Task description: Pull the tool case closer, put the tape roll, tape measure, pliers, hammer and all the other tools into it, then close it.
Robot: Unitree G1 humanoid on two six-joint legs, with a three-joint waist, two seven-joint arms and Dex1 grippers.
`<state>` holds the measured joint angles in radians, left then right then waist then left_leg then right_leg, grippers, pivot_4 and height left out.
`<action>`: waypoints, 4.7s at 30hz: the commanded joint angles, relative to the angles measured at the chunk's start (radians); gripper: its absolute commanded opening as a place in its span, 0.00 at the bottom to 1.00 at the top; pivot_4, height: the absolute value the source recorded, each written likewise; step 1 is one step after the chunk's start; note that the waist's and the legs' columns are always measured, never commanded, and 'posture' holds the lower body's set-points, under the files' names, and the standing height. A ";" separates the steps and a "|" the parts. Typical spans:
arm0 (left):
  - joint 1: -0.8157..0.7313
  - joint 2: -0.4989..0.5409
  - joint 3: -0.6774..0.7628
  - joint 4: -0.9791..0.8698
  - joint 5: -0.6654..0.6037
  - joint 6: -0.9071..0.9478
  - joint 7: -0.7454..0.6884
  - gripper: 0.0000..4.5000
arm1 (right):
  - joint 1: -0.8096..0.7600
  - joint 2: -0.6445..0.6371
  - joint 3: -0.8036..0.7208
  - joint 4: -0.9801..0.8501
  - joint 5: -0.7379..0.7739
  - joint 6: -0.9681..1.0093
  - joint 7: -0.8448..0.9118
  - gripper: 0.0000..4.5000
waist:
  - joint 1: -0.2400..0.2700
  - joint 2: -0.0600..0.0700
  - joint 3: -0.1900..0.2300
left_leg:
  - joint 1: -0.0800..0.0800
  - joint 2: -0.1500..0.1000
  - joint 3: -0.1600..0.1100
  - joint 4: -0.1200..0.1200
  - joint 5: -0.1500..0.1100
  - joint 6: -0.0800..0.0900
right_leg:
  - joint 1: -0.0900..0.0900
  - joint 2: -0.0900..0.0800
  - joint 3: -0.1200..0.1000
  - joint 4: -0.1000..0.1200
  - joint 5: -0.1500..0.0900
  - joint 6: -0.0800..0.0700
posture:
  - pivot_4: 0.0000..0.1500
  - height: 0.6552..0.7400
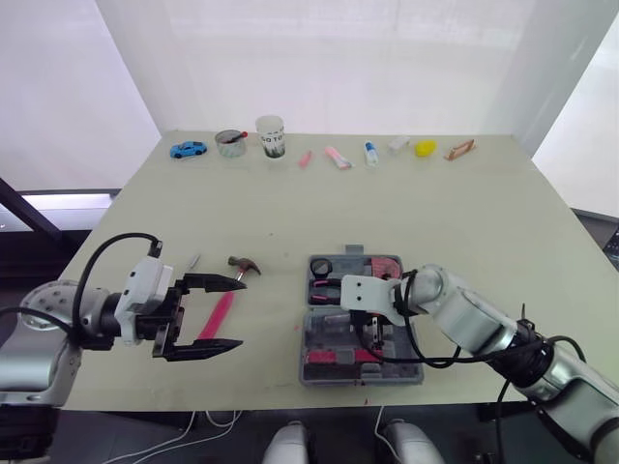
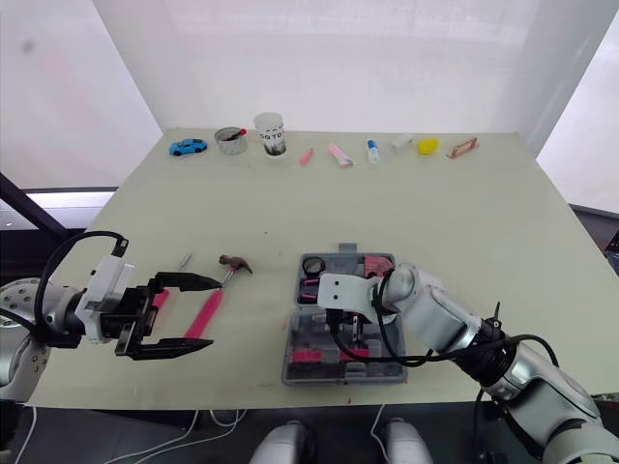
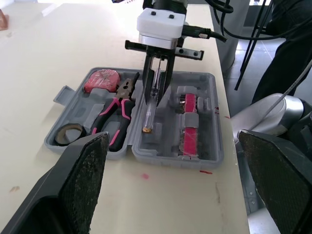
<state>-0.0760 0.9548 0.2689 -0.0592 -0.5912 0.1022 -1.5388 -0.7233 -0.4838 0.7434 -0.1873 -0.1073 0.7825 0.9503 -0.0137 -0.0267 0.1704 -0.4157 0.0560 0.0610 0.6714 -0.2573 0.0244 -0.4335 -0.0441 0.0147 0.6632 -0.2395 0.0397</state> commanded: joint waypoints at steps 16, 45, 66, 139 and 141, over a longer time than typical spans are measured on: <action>-0.013 0.005 0.016 0.000 -0.025 -0.009 -0.032 1.00 | 0.005 0.080 -0.018 0.062 -0.050 -0.103 -0.030 0.23 | -0.002 0.000 0.000 | 0.000 0.000 0.000 0.000 0.000 0.000 | 0.000 0.000 0.000 0.001 0.000 0.000 | 1.00 1.00; 0.001 -0.021 0.011 0.009 -0.021 -0.026 -0.037 1.00 | 0.102 0.035 -0.122 0.093 -0.017 -0.293 0.006 0.01 | -0.001 0.000 0.000 | 0.000 0.000 0.000 0.000 0.000 0.000 | 0.000 0.000 0.000 0.001 0.000 0.000 | 1.00 1.00; 0.022 -0.025 0.010 0.048 -0.018 -0.071 -0.051 1.00 | 0.160 0.051 -0.082 0.187 -0.059 -0.291 0.026 0.01 | -0.001 -0.002 -0.002 | 0.002 0.000 0.000 0.000 0.000 0.000 | 0.001 0.000 0.000 0.001 0.000 0.000 | 1.00 1.00; -0.042 -0.382 0.012 0.236 0.326 0.038 0.986 1.00 | 0.672 -0.188 -1.000 0.040 0.692 -0.700 0.151 0.99 | 0.004 -0.006 -0.010 | 0.019 -0.001 0.001 -0.002 0.000 0.000 | 0.020 -0.002 0.001 -0.002 0.003 0.000 | 1.00 1.00; -0.091 -0.399 -0.017 0.287 0.354 0.059 1.024 1.00 | 0.641 -0.183 -0.971 0.045 0.679 -0.707 0.162 0.99 | 0.007 -0.006 -0.010 | 0.019 -0.001 0.000 -0.002 0.000 0.000 | 0.020 -0.002 0.001 -0.002 0.002 0.000 | 1.00 1.00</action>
<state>-0.1422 0.5628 0.2630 0.2094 -0.2635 0.1527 -0.5468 -0.0636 -0.6671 -0.2335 -0.1282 0.5743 0.0861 1.1048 -0.0063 -0.0323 0.1600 -0.3972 0.0545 0.0609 0.6697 -0.2573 0.0242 -0.4134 -0.0457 0.0153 0.6608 -0.2370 0.0402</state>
